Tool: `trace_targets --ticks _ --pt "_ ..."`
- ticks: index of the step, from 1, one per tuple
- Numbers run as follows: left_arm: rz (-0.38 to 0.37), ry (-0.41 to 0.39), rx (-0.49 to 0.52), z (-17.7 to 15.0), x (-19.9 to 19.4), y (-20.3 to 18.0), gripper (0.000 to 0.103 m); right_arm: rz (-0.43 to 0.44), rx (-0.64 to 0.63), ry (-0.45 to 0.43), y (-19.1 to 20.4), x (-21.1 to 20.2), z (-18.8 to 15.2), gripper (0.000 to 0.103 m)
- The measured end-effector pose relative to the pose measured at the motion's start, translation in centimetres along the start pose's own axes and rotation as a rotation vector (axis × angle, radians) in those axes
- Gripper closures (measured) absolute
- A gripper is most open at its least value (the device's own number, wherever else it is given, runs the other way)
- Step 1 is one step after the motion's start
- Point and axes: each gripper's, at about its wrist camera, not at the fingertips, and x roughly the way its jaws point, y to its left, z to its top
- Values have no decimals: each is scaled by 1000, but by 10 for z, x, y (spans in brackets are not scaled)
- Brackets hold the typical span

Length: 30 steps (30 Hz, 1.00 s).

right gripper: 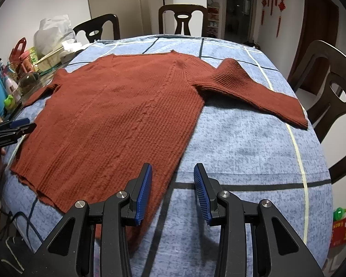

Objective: Fold small clothes
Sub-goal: 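Grasp the sweater sleeve cuff with the left tool and lift it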

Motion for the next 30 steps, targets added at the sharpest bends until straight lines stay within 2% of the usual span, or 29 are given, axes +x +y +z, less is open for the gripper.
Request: trace_targets --ticks 8,17,27,30 --pt "2 -30 -109 12 -7 37 38 53 -52 -42 28 5 26 64" --pt "-20 -35 -414 22 8 113 38 114 -123 -48 58 28 56 64" --pt "-63 -60 -607 32 23 146 39 140 -137 -46 64 46 75 65" --pt "-26 -67 -632 35 24 152 40 141 -144 -44 65 48 77 64"
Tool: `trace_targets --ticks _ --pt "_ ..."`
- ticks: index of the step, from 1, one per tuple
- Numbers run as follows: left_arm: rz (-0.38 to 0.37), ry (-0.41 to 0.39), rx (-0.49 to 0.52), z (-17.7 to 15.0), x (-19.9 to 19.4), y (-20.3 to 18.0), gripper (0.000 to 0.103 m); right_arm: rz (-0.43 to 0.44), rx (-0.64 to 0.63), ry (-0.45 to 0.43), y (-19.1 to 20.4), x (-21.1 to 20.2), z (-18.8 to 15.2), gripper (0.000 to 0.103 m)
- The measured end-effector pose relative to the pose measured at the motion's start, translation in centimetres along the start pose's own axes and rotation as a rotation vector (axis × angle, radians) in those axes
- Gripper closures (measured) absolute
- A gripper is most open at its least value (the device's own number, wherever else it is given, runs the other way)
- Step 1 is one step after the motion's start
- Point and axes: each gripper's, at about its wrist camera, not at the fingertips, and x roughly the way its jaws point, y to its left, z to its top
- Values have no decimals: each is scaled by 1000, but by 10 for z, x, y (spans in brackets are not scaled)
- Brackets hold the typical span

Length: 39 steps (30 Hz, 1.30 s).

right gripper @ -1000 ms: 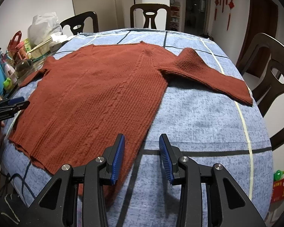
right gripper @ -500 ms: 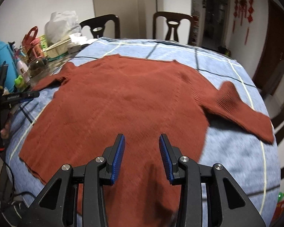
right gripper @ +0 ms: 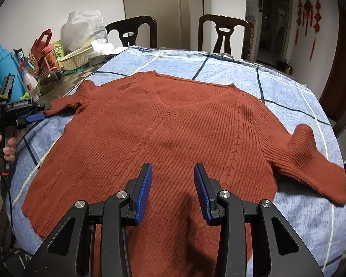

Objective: Fold small clothes
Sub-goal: 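Grasp the sweater sleeve cuff with the left tool and lift it, then lay the sleeve across the sweater body and open the left tool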

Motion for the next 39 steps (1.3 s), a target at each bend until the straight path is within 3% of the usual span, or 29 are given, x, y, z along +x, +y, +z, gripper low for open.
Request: trace_targets --ticks 2,5,7,10,14,21,26,30,32,35,39 --pt "26 -7 -16 4 5 4 45 0 -6 4 0 0 0 64" --pt "46 -13 -45 10 9 11 62 4 -14 0 1 -1 0 64" --pt "78 -18 -48 14 11 14 84 7 -15 -5 2 -2 -1 64" --pt "90 -30 -18 23 12 12 92 4 -19 -7 1 -4 -1 64" --pt "53 -98 70 36 -7 -12 94 -2 -16 -13 -2 -7 -2 64" --pt "-140 -150 286 45 -28 -101 94 -11 22 -15 -8 -12 -3 64" --pt "-302 -51 435 21 1 -168 94 -16 43 -10 -14 -17 -6 65" --pt "-395 124 486 -6 42 -202 93 -9 69 3 -19 -21 -6 64" --pt "-428 179 491 -15 48 -207 93 5 80 3 -21 -23 -4 64" --pt "-472 172 489 -11 33 -199 87 44 101 -4 -22 -23 5 64" --pt "-374 56 497 5 10 -172 82 116 137 3 -18 -8 25 64"
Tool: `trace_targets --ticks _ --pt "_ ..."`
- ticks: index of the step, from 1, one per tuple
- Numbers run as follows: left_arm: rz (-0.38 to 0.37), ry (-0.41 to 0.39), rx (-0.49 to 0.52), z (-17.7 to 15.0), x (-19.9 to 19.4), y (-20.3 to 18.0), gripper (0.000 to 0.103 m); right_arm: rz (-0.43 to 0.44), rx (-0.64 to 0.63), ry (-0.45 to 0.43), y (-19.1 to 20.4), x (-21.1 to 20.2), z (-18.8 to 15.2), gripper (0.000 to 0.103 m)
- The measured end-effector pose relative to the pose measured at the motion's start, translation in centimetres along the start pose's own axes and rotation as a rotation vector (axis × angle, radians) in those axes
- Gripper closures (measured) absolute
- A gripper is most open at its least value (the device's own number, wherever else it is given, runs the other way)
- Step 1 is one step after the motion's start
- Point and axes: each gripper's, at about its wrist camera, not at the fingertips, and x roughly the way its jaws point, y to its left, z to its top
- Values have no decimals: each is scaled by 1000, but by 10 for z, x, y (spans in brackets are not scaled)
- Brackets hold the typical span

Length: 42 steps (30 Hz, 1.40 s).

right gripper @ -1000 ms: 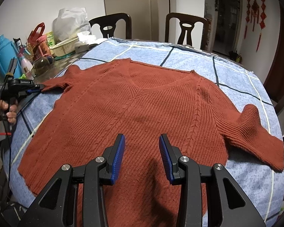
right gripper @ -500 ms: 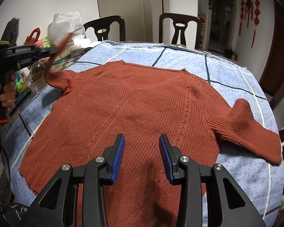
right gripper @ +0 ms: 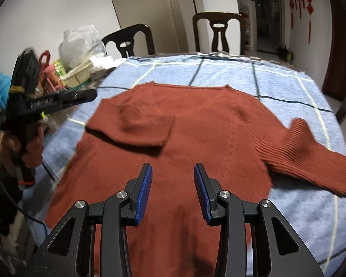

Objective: Fold small clothes
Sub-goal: 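Lay the sleeve across the sweater body and open the left tool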

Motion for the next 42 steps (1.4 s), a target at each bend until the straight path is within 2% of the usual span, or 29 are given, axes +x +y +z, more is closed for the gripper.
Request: trace_targets --ticks 4,7,9,10,11,12,13,15,18,22,24,27,30,33,36,38,40,42 --pt "140 -16 14 0 -9 28 82 19 18 63 6 38 24 65" --pt "186 2 -5 -4 -3 43 82 32 51 133 3 73 34 65" --pt "186 24 -17 -9 3 49 82 27 62 180 2 94 39 67" --pt "186 29 -17 -11 5 51 82 22 64 196 1 100 39 78" --pt "190 34 -16 -13 8 51 82 11 56 201 3 103 40 84" --pt "191 40 -14 -15 11 51 82 8 46 197 5 103 41 94" --pt "187 47 -12 -16 14 51 82 16 42 190 6 101 44 97" --pt "180 62 -5 -17 17 53 82 46 44 142 4 92 53 98" --pt "174 64 6 -13 23 52 82 7 56 78 -5 79 61 98" --pt "186 84 5 -14 36 54 82 -66 93 109 -29 92 52 98" --pt "195 104 8 -17 44 55 82 -41 131 134 -38 98 49 97" --pt "200 119 12 -22 45 54 82 -59 106 77 -35 84 51 95" --pt "197 85 21 -19 33 49 82 -53 87 32 -30 75 58 95" --pt "218 37 53 -9 30 40 82 -33 86 48 -31 83 60 95" --pt "205 61 56 2 48 40 82 -27 88 88 -34 103 61 95" --pt "251 91 67 5 66 45 82 -19 96 98 -38 110 62 95" --pt "280 121 65 4 78 53 82 -24 103 101 -39 105 62 95" --pt "271 110 57 3 76 59 82 -30 91 88 -36 94 59 95"
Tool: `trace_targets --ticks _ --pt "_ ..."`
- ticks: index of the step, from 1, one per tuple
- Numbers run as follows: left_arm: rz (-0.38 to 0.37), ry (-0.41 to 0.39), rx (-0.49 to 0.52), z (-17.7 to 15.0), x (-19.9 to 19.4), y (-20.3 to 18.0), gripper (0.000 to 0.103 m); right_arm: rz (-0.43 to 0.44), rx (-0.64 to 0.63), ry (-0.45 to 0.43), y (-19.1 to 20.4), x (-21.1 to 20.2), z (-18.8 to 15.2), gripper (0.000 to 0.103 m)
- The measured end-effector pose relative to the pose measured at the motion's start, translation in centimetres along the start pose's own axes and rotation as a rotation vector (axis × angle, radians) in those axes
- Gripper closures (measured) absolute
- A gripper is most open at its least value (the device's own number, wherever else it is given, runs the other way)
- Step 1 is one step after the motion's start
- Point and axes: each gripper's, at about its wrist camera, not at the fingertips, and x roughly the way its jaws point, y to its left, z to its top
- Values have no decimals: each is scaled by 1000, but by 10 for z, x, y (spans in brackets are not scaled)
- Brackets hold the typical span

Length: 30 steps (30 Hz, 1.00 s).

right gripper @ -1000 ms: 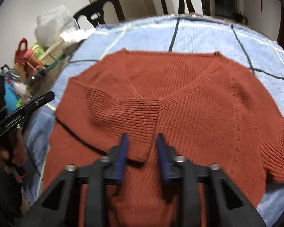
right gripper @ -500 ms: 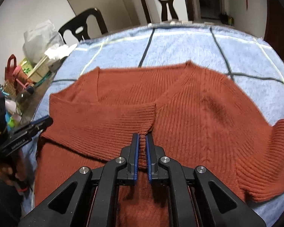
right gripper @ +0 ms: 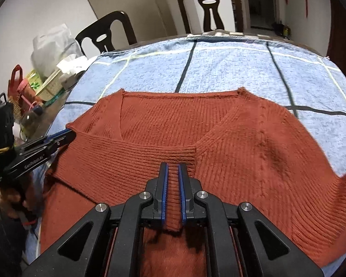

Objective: Fold small clothes
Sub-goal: 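Lay the sleeve across the sweater body and open the left tool, then grasp the other sleeve cuff with the right tool and lift it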

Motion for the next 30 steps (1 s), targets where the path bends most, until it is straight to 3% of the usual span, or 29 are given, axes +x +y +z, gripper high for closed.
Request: trace_targets --ticks 5,7,10,14,18,21,27,29,30 --pt "-83 8 -35 -23 -34 0 82 -7 -64 43 8 -3 -23 95" --pt "-112 15 -17 -36 -41 -6 82 -9 -84 18 9 -3 -26 95" --pt "-19 27 62 -47 -34 -16 75 -9 -67 15 9 -11 -25 94" --pt "10 21 49 -46 -39 -15 75 -31 -80 36 7 -6 -32 94" --pt "28 18 35 -46 -39 -7 75 9 -32 21 -2 -10 -33 93" --pt "75 26 26 -46 -39 -2 75 -22 -47 2 0 -19 -37 93" --pt "69 -21 23 -55 -71 -7 75 -65 -61 -75 -2 -57 -54 83" --pt "53 -40 24 -60 -82 -13 75 -79 -48 -96 -7 -70 -63 76" --pt "43 -52 27 -63 -87 -17 75 -82 -37 -108 -10 -75 -68 63"
